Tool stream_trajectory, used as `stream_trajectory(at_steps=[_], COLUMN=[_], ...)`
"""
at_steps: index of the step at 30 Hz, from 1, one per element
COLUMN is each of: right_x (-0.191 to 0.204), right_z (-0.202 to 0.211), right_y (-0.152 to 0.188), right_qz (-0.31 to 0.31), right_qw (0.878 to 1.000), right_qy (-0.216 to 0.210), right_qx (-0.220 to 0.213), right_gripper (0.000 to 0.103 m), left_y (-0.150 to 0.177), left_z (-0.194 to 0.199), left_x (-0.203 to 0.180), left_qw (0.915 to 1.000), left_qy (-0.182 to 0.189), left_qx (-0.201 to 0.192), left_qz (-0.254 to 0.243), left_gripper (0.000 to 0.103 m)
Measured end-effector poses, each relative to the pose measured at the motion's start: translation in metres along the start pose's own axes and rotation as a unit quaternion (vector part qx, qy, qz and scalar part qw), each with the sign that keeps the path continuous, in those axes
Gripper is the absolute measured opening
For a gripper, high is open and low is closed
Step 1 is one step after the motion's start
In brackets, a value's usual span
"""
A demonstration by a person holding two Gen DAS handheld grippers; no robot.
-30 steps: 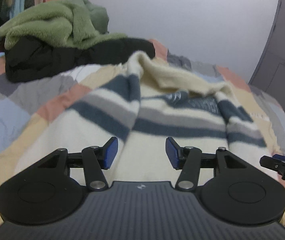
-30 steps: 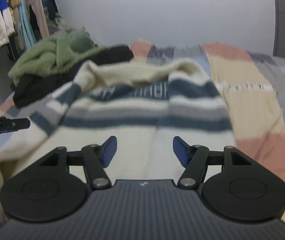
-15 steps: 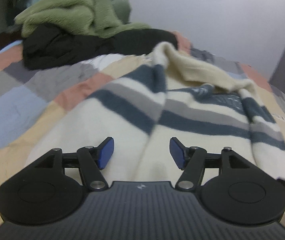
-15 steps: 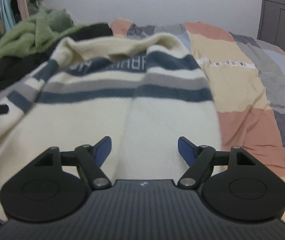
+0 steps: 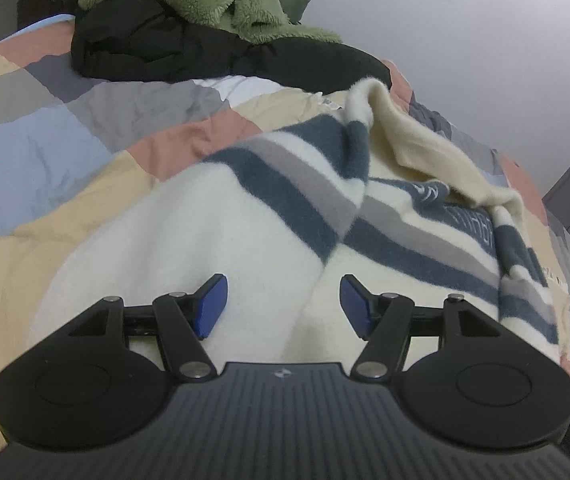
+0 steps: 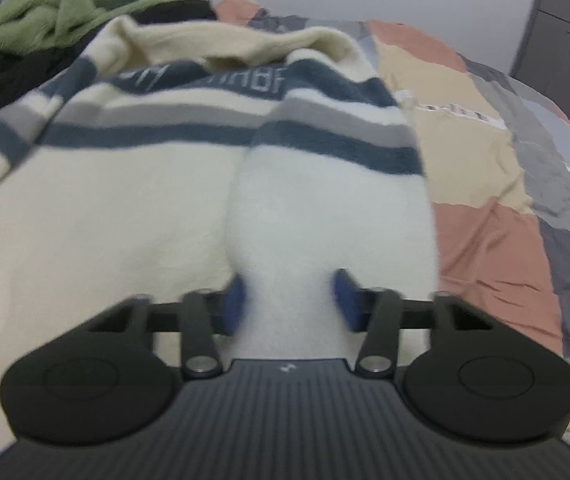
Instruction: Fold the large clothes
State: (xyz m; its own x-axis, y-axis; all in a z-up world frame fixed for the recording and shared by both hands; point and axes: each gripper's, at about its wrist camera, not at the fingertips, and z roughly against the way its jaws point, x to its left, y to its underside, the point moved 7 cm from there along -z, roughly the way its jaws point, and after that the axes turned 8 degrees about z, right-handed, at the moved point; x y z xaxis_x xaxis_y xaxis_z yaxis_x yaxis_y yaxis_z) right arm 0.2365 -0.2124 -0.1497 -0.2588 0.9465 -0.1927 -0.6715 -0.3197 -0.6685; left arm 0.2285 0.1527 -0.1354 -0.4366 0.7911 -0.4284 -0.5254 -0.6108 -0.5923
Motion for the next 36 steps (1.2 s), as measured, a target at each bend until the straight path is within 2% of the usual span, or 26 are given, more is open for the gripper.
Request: stream_trajectory(at_steps=[1, 7, 11, 17, 19, 21, 22, 23, 24, 27, 31, 34, 36], right_x=[-0.005, -0.033, -0.06, -0.08, -0.078, -0.08, -0.082, -0.087, -0.093, -0.116, -0.149, -0.174, -0.19], right_z=[0.002, 0.012, 0.027, 0.027, 0.027, 0.027, 0.028, 0.029, 0.031, 0.037, 0.041, 0.038, 0.028], right_y=[0.0, -0.005, -0.013, -0.012, -0.013, -0.017, -0.02, -0.024, -0.028, -0.043, -0.061, -0.068, -0.066], right_qz=[-0.013, -0.073, -0.112, -0.156, -0.149, -0.133, -0.125, -0.118, -0.114, -0.113, -0.098, -0.095, -0.111], right_qw=[1.0, 0.997, 0.991, 0.986, 0.987, 0.988, 0.989, 0.989, 0.989, 0.987, 0.984, 0.981, 0.978], right_qy=[0.001, 0.016, 0.042, 0.028, 0.03, 0.04, 0.047, 0.054, 0.06, 0.075, 0.107, 0.126, 0.139], right_qx=[-0.002, -0.023, -0.054, -0.057, -0.057, -0.06, -0.062, -0.065, -0.068, -0.081, -0.101, -0.112, -0.108], right_gripper=[0.023, 0.019, 0.019, 0.019, 0.019, 0.019, 0.019, 0.019, 0.019, 0.019, 0.019, 0.019, 0.019], left_y=[0.001, 0.002, 0.013, 0.026, 0.025, 0.019, 0.015, 0.009, 0.0, -0.032, -0.078, -0.112, -0.131], left_z=[0.0, -0.001, -0.013, -0.02, -0.024, -0.026, -0.025, -0.024, -0.023, -0.015, -0.008, -0.011, -0.019], left_x=[0.0, 0.002, 0.005, -0.001, 0.002, 0.007, 0.009, 0.011, 0.014, 0.024, 0.036, 0.052, 0.065], left_qw=[1.0, 0.9998, 0.9959, 0.9867, 0.9849, 0.9836, 0.9839, 0.9846, 0.9854, 0.985, 0.9745, 0.9675, 0.9664], left_qy=[-0.001, -0.016, -0.065, -0.102, -0.111, -0.123, -0.122, -0.122, -0.121, -0.134, -0.169, -0.197, -0.208], left_qx=[0.0, -0.005, 0.013, 0.011, 0.013, 0.01, 0.01, 0.008, 0.005, -0.022, -0.074, -0.101, -0.106], left_qz=[-0.002, -0.008, -0.061, -0.126, -0.131, -0.132, -0.13, -0.125, -0.12, -0.106, -0.128, -0.122, -0.108], left_gripper=[0.068, 0.068, 0.068, 0.067, 0.06, 0.04, 0.034, 0.022, 0.015, 0.013, 0.013, 0.013, 0.013])
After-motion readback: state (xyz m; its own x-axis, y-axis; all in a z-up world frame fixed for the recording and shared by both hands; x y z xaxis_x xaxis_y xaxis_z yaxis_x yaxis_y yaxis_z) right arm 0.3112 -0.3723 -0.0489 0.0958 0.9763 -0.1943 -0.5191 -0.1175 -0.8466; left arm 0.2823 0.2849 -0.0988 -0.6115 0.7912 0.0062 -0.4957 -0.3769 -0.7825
